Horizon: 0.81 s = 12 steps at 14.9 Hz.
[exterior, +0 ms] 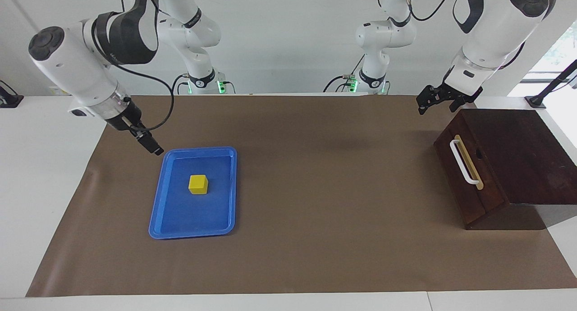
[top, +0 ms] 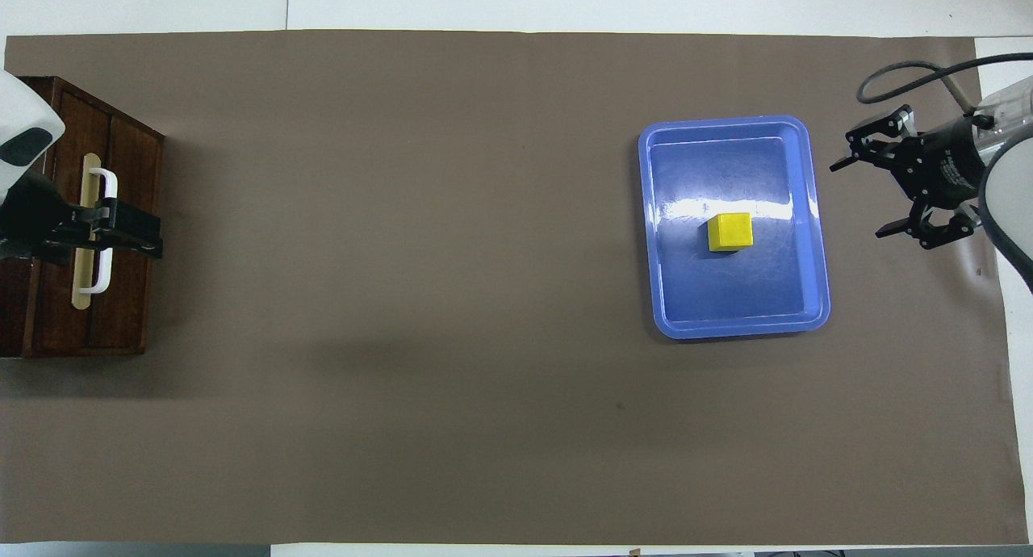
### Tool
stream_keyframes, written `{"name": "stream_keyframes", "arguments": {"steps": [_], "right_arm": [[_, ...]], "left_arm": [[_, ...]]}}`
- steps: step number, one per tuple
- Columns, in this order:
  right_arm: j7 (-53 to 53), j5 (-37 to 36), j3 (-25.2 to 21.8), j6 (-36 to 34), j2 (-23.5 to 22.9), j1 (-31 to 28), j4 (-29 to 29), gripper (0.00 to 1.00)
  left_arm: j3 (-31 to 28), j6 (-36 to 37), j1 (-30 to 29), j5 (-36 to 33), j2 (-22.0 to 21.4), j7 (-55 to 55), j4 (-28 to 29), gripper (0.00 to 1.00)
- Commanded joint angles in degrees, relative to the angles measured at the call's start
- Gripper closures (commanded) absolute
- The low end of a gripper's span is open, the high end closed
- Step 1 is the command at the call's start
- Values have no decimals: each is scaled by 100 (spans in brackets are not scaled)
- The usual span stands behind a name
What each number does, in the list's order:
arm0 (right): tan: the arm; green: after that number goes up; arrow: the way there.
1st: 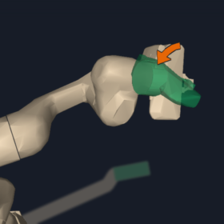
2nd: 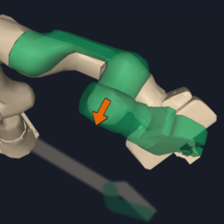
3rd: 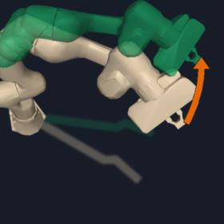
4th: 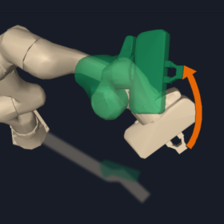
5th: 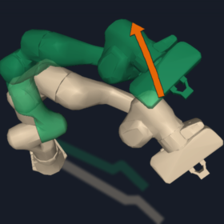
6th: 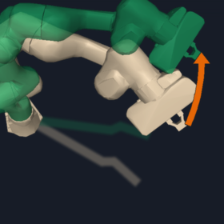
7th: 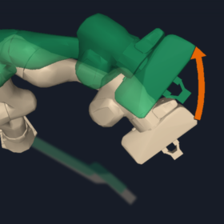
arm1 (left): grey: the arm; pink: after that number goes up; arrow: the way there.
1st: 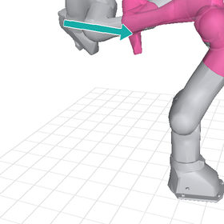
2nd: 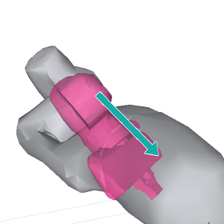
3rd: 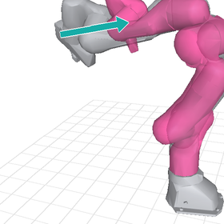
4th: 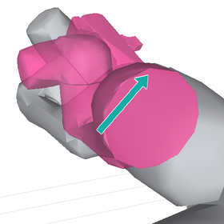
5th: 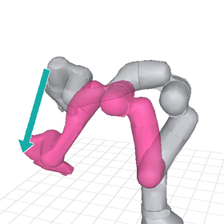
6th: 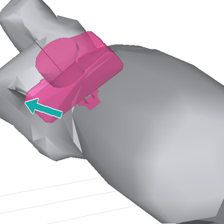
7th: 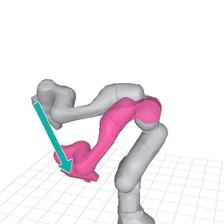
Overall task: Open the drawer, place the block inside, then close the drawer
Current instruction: 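Move the right gripper over the yellow cube in the blue tray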
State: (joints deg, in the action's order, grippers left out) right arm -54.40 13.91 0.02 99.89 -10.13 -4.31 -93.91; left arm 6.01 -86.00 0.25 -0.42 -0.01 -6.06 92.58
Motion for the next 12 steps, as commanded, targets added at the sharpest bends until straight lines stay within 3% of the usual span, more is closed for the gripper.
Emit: {"name": "stream_keyframes", "arguments": {"steps": [1,5,12], "right_arm": [[-939,917,-54,293,-375,-218,110,6],[-1424,1946,-63,593,-550,-438,-452,7],[-1039,2607,-54,795,-955,-527,-945,3]], "left_arm": [[-4,57,-34,33,-95,26,32,0],[-4,57,-34,33,-95,17,32,0],[-4,57,-34,42,-95,26,32,0]]}}
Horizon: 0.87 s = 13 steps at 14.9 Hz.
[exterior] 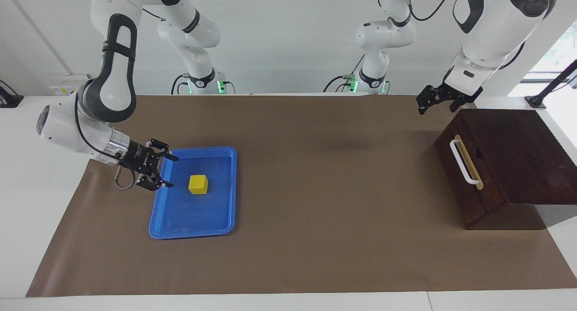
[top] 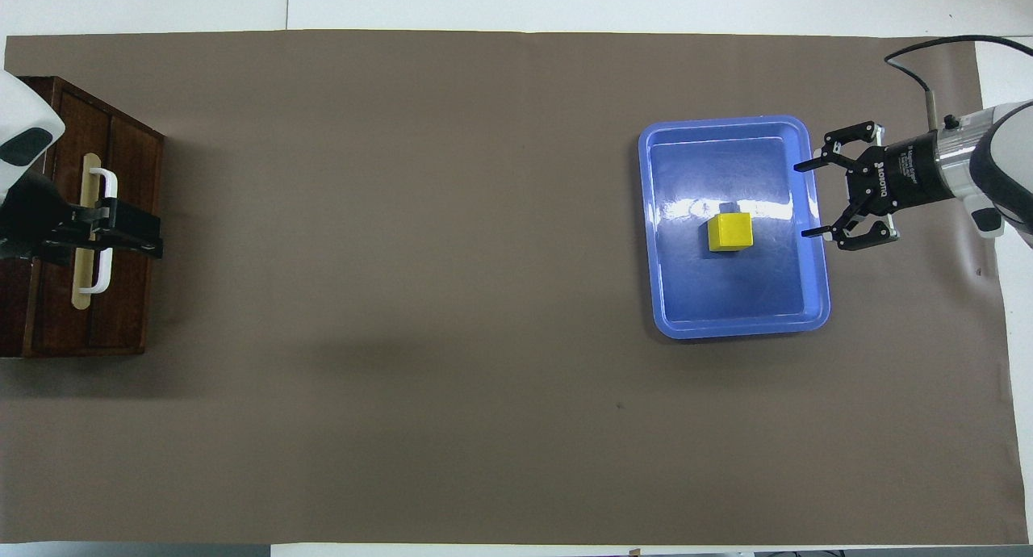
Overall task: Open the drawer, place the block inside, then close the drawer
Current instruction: 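Lower the right gripper and close it on the yellow cube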
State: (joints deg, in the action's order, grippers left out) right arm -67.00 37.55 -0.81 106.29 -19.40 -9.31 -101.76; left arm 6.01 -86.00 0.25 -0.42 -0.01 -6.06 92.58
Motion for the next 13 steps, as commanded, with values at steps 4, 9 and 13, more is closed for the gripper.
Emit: {"name": "stream_keyframes", "arguments": {"steps": [4,9,13], "right_arm": [[818,665,28,347,-11,-45,-599,3],[1048,947,28,813,-133,-54,-793,3],[1198,1131,28,1042,-204,8,-898,3]], "left_arm": [[-4,57,-34,33,-95,26,32,0],[-4,57,-34,42,-95,26,32,0],[-4,48,-34,42,-95,26,32,0]]}}
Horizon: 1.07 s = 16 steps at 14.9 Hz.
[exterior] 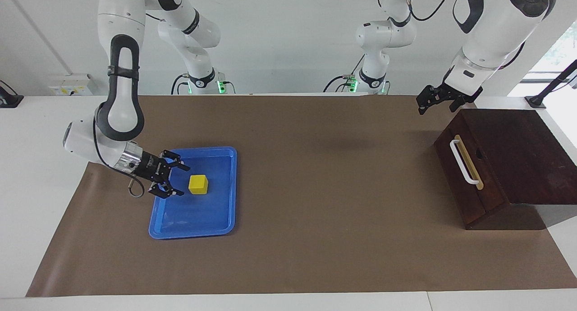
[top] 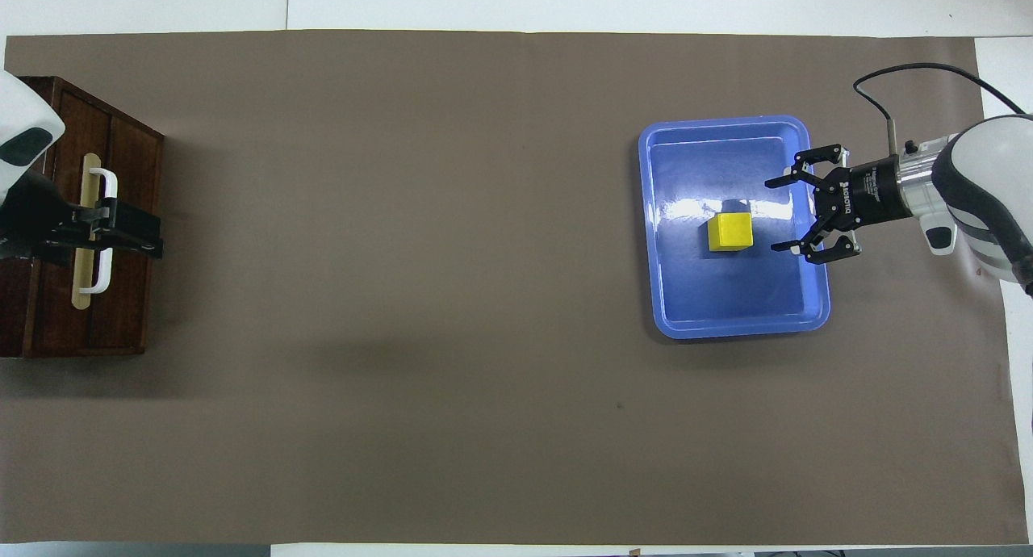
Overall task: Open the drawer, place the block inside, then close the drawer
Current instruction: 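Lower the right gripper and close it on the yellow cube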
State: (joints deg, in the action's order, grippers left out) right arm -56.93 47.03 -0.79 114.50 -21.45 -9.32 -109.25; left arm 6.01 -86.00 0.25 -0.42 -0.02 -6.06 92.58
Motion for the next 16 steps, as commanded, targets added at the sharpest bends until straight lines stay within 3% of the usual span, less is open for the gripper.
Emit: {"name": "stream_keyframes", "arguments": {"steps": [1,10,16], "right_arm": [[191,183,34,317,10,26,-192,3],[314,306,35,608,54,149,-430,4],[314,341,35,617,62,158,-430,15]], "left_arm": [[-4,57,-34,42,-95,26,32,0],[-4,48,-34,42,-95,17,32,0],[5,48,36,42,-95,17,40,0]]}}
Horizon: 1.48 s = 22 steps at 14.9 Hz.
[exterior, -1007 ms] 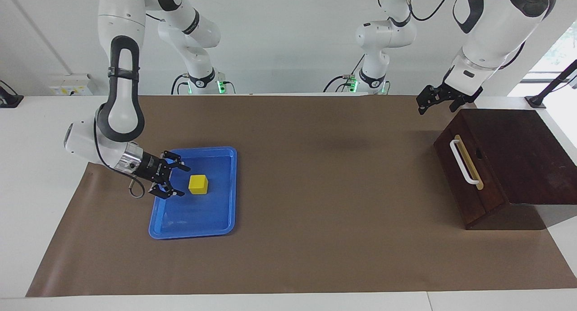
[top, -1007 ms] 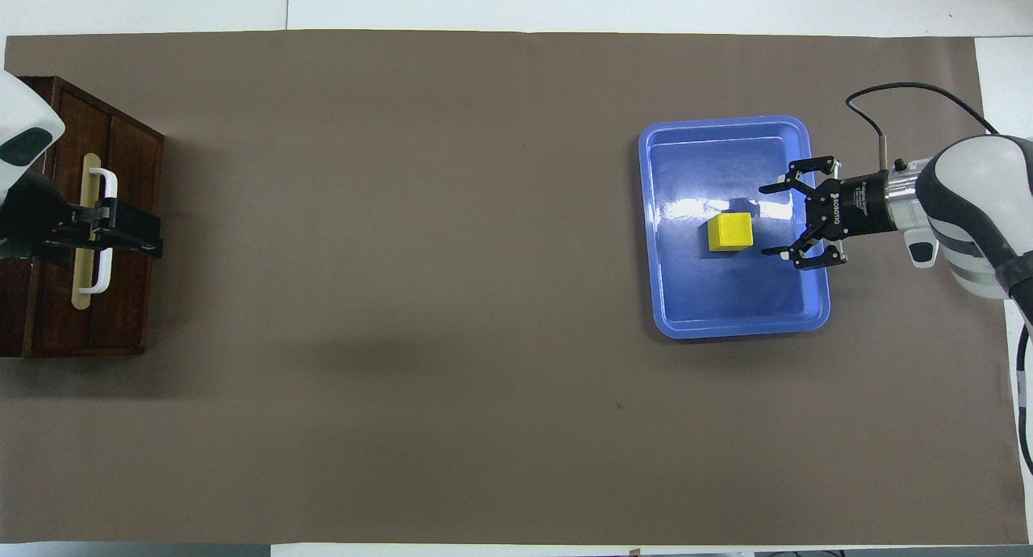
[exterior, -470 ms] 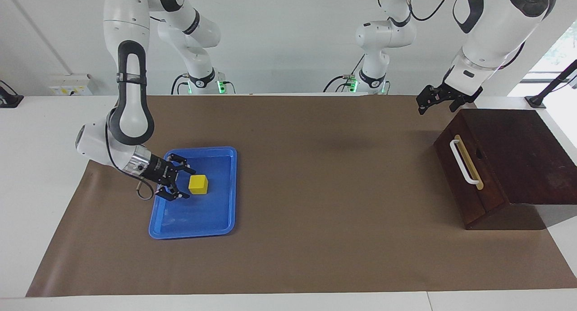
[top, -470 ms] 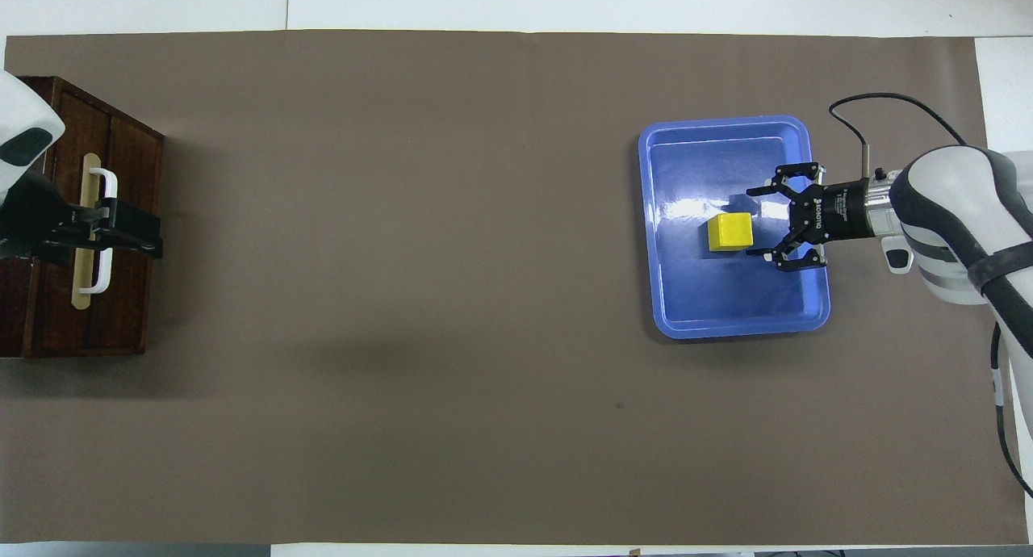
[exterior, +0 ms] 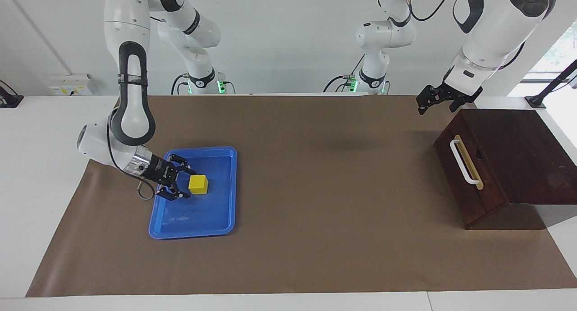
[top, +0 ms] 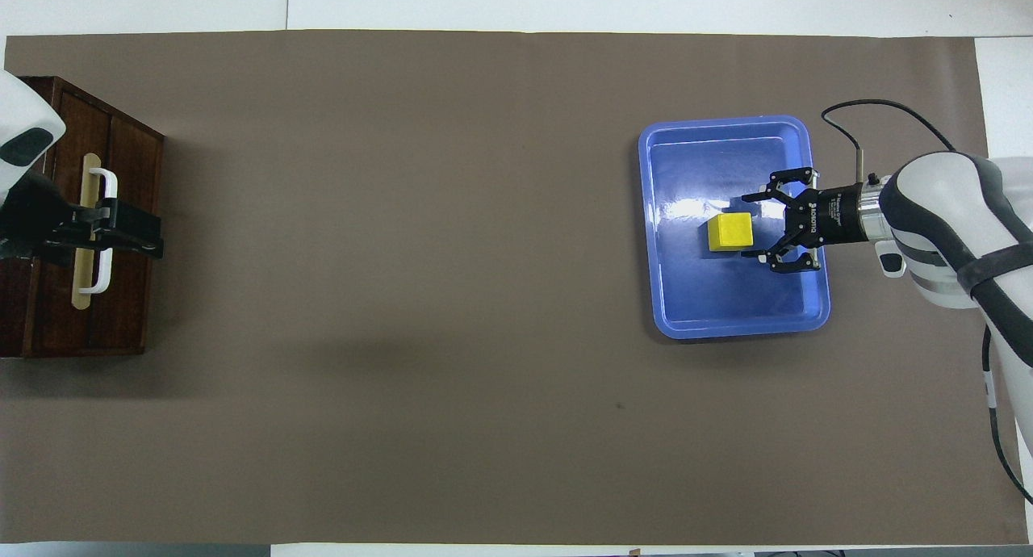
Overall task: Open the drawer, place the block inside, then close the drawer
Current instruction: 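Lift the cube with the right gripper while the left gripper opens the drawer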
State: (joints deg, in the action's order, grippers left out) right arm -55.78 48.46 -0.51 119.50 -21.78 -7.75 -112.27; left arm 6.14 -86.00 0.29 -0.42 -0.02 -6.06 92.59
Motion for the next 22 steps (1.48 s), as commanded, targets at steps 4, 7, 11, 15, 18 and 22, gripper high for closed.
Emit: {"name": "stream_keyframes", "arguments": {"steps": [4,7,11,15,18,22], "right_arm": [[208,207,7,196,86,72,-146,21],[322,207,7,205,95,72,-164,32],[340,207,7,196,95,72,-155,64],[437,207,25,100,86,81,-58,100],[384,146,7,-470,60,37,371,100],[-378,6,34,-639,-72,211,1047,100]], "left_arm": [[-7,-608,32,-299,-121,96,232,0],[1,-1488,15,-932,-148,333,795,0],[1,-2121,50,-1740,168,527,1138,0],[1,-2894,-38,-2356,362,536,1647,0],[-7,-3344,-82,-2393,572,457,1895,0],[-7,-3537,-258,-2786,643,465,1930,0]]}}
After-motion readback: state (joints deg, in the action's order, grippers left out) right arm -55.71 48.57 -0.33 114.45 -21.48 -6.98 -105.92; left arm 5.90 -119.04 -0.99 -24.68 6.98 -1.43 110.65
